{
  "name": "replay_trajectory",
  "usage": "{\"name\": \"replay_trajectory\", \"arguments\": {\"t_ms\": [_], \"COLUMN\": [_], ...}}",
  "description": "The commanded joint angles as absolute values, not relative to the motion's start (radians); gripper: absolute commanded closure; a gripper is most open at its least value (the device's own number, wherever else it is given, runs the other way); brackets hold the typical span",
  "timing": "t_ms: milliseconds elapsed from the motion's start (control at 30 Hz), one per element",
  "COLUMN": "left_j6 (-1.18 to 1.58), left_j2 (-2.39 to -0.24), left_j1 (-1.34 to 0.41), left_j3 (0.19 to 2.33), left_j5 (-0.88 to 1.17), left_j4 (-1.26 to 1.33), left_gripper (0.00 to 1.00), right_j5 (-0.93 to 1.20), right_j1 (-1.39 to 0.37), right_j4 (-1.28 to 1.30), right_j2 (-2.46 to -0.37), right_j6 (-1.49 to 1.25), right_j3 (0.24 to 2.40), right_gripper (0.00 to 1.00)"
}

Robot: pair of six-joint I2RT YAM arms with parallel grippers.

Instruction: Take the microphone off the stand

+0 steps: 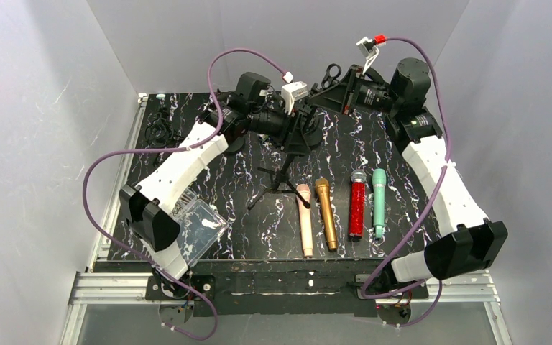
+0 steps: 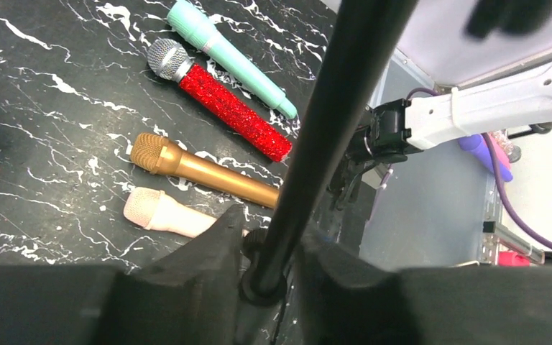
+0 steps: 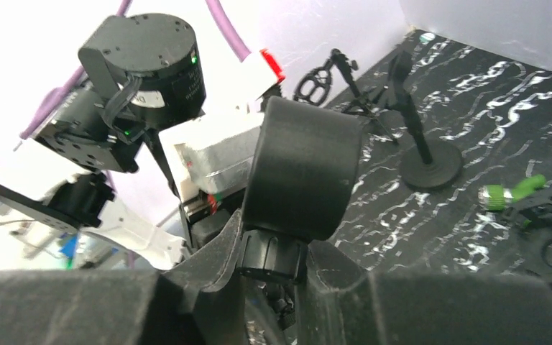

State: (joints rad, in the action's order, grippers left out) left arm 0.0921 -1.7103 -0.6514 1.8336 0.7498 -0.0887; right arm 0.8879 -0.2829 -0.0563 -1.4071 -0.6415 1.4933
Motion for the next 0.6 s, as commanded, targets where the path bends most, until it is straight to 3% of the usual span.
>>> {"name": "replay_trajectory", "arguments": {"t_ms": [0, 100, 167, 200, 233, 467, 567], "left_j6": [0.136, 0.168, 0.185, 0.183, 0.171, 0.069, 0.056], "left_j2": [-1.71, -1.725, -1.732, -1.732, -1.734, -1.692, -1.68], "left_j1": [-0.661, -0.661, -0.66, -0.661, -0.66, -0.63, -0.621], "left_j3": [1.894, 1.906, 1.913, 1.914, 1.921, 1.922, 1.923], "left_j5": [0.811, 0.813, 0.823, 0.831, 0.834, 0.81, 0.807], "left_j4": [-0.076, -0.053, -0.032, -0.025, -0.033, -0.149, -0.17], "left_gripper": [0.65, 0.46, 0.25, 0.05, 0.02, 0.02, 0.02], "right_j5": [0.825, 0.806, 0.776, 0.753, 0.726, 0.373, 0.324], "right_j1": [-0.285, -0.285, -0.284, -0.284, -0.282, -0.219, -0.193], "right_j4": [0.07, 0.107, 0.168, 0.215, 0.25, 0.468, 0.501], "right_j2": [-1.345, -1.314, -1.295, -1.287, -1.279, -1.283, -1.299], "right_j6": [-0.484, -0.48, -0.442, -0.41, -0.369, -0.004, 0.065], "right_j3": [1.557, 1.562, 1.589, 1.62, 1.658, 1.823, 1.861], "right_gripper": [0.99, 0.99, 0.99, 0.99, 0.99, 0.99, 0.99]}}
